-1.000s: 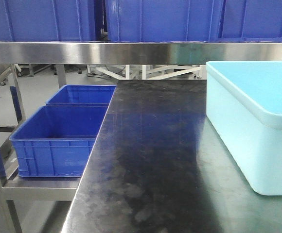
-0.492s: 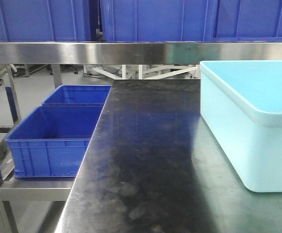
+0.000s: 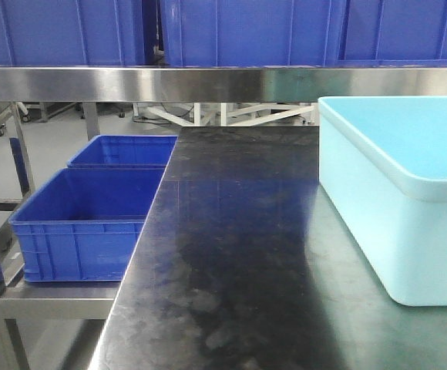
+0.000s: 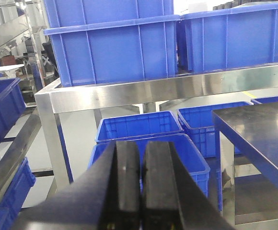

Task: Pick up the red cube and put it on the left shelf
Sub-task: 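Lift the red cube out of the bin with the right gripper, then drive the base away from the table holding the red cube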

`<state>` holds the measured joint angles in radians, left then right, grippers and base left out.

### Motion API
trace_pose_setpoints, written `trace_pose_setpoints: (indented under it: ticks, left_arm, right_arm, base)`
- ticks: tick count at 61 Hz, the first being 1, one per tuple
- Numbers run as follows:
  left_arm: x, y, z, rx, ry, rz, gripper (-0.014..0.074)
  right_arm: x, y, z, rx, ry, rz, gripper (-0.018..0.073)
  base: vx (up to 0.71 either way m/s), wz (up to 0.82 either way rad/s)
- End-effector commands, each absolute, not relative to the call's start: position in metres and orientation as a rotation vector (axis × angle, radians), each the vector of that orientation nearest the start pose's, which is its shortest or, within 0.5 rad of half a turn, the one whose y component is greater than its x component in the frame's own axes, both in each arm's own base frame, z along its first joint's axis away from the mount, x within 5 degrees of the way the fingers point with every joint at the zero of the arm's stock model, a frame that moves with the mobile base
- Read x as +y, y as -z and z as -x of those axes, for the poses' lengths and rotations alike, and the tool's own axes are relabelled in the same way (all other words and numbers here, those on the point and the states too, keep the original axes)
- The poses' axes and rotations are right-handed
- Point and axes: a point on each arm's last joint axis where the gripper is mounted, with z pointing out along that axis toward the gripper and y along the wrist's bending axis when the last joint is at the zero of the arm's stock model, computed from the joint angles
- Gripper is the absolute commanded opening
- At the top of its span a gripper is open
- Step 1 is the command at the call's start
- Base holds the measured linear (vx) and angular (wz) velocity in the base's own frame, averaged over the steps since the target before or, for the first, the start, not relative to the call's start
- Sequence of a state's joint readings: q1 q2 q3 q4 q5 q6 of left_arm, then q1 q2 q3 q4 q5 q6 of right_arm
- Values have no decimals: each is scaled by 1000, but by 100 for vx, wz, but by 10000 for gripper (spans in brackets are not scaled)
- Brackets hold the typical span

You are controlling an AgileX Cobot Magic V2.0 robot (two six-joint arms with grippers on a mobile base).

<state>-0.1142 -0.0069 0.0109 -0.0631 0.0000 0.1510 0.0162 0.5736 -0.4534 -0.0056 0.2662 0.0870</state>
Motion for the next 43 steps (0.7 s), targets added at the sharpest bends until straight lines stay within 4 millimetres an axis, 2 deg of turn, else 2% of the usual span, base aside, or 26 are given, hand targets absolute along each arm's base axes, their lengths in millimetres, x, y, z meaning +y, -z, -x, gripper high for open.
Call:
trace_pose_setpoints:
  ticks: [1, 36, 43]
  left_arm:
    - [-6, -210, -57, 1427, 24, -143, 106]
    - [-6, -210, -57, 1427, 24, -143, 106]
    - [-6, -210, -57, 1427, 24, -143, 106]
  right_arm:
    - [1, -313, -123, 1756, -60, -55, 65]
    - [1, -313, -123, 1756, -60, -55, 65]
    - [1, -313, -123, 1756, -60, -55, 65]
  base:
    - [0, 0]
    - [0, 0]
    - [1, 29]
